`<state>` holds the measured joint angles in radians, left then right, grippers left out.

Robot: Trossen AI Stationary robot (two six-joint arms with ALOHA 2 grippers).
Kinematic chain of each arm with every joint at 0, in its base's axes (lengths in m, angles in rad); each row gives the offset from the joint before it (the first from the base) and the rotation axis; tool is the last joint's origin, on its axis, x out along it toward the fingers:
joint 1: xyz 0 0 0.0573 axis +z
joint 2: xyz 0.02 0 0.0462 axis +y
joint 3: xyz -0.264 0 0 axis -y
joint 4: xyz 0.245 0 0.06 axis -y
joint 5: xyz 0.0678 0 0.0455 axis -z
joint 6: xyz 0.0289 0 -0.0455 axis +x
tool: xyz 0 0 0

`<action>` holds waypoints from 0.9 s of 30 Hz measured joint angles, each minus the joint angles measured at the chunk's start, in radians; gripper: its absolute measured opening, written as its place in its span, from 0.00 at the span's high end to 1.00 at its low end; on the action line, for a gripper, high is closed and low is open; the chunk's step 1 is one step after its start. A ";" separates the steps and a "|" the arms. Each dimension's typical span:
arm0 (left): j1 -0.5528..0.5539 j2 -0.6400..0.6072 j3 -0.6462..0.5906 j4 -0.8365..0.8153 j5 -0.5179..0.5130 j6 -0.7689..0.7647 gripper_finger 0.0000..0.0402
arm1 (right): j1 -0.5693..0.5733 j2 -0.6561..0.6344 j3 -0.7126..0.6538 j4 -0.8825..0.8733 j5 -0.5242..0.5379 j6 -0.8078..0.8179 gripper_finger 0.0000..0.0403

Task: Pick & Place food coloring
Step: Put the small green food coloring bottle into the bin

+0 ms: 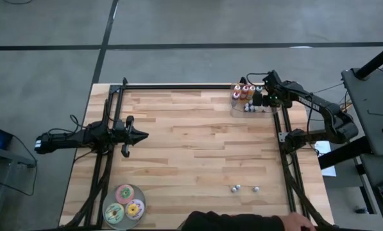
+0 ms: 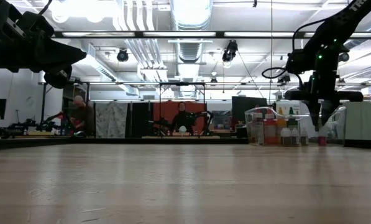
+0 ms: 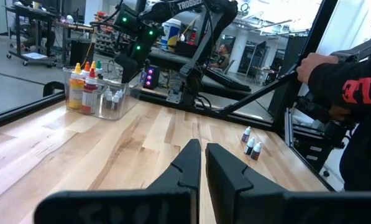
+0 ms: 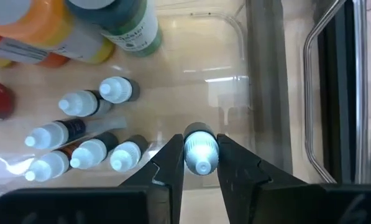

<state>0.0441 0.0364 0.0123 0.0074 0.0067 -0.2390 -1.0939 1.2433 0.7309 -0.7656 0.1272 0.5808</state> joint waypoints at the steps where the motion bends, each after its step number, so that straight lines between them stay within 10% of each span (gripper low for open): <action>1: 0.000 0.000 0.000 0.000 0.000 0.000 1.00 | 0.000 0.004 0.003 -0.005 0.000 0.000 0.82; 27: 0.000 0.000 0.000 0.000 0.000 0.000 1.00 | 0.000 0.050 0.021 -0.038 0.030 0.003 0.82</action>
<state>0.0441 0.0363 0.0123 0.0071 0.0065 -0.2391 -1.0935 1.2934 0.7520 -0.8036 0.1574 0.5842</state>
